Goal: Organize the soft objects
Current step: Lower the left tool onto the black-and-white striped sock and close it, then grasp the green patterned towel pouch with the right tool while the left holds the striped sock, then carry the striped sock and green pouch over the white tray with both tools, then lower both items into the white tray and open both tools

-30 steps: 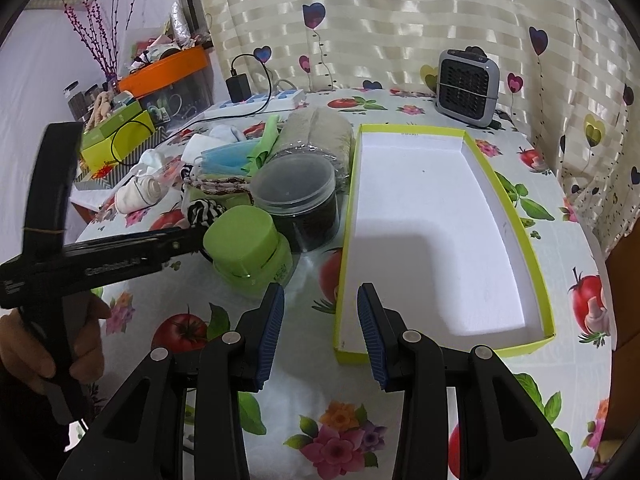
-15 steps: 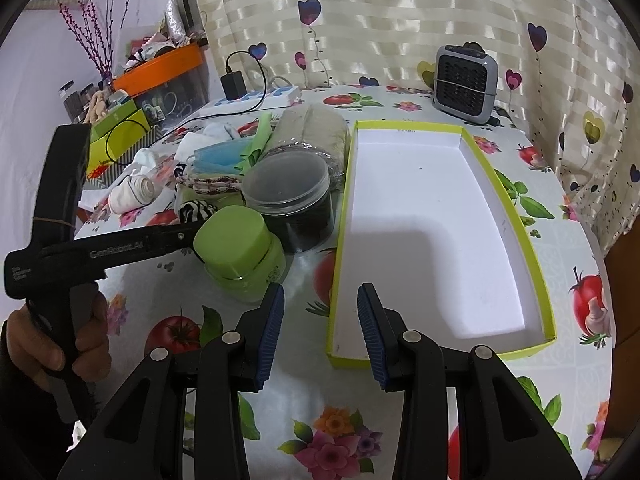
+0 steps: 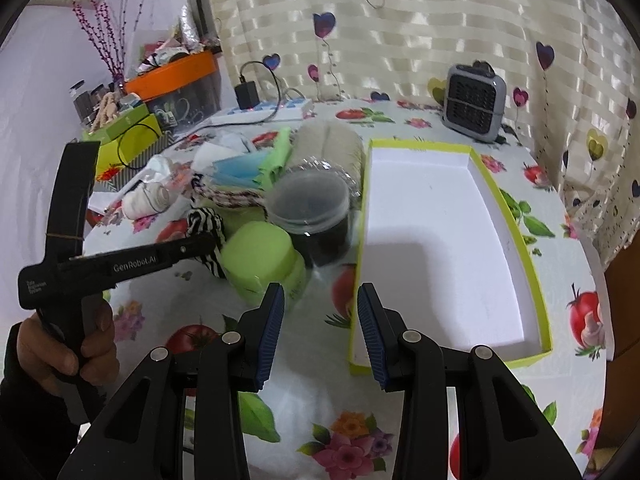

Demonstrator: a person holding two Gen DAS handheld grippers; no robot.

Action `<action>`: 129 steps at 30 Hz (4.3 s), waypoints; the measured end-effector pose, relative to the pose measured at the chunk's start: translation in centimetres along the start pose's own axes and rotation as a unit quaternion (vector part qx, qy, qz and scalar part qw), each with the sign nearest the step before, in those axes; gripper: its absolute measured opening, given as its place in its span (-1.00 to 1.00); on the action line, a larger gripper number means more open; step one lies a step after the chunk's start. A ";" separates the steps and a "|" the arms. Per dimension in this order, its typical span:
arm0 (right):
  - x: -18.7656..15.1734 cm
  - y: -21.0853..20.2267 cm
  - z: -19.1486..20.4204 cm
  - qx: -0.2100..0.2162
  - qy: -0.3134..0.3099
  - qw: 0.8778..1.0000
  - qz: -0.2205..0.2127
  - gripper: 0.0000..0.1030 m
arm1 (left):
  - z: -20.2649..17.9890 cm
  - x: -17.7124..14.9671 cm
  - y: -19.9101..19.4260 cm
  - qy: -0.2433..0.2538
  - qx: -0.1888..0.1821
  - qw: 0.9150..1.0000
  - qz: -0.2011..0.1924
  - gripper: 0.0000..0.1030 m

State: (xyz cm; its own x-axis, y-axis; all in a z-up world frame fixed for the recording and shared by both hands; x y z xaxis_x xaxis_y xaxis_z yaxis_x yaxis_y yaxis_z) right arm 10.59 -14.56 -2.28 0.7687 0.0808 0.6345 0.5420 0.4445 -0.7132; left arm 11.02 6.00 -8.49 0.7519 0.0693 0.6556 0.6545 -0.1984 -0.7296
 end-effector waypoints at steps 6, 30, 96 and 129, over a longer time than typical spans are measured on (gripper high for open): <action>1.3 -0.2 3.2 0.020 -0.052 0.998 -0.015 -0.24 | 1.2 -0.7 -1.7 0.000 0.021 1.000 -0.006 -0.76; 2.9 15.1 13.0 -0.001 -0.356 0.919 0.166 -0.14 | 5.7 -1.6 -4.5 -0.025 0.054 0.998 -0.014 -0.76; 4.3 1.1 -15.1 -0.007 0.166 0.986 -0.009 -0.27 | -20.8 3.3 3.8 0.223 -0.091 0.970 0.039 -0.69; 3.3 -5.6 -7.8 0.030 0.084 0.994 -0.061 -0.27 | -15.6 2.7 -4.6 0.174 -0.057 0.983 -0.032 -0.58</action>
State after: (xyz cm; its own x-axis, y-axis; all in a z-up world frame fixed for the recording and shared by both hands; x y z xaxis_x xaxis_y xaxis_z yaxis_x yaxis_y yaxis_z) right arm 12.72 -23.73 1.44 0.7472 -0.1243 0.6529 0.6169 0.4953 -0.6116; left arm 8.84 -8.16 -0.31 0.6237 -0.2485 0.7411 0.6722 -0.3134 -0.6708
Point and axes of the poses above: each gripper's, at about its wrist camera, not at the fingertips, and y roughly the way its jaws point, z to its left, x to its top, the point moved 7 cm from there along y, roughly the way its jaws point, and after that the axes turned 15 degrees about y, right-handed, at the moved point
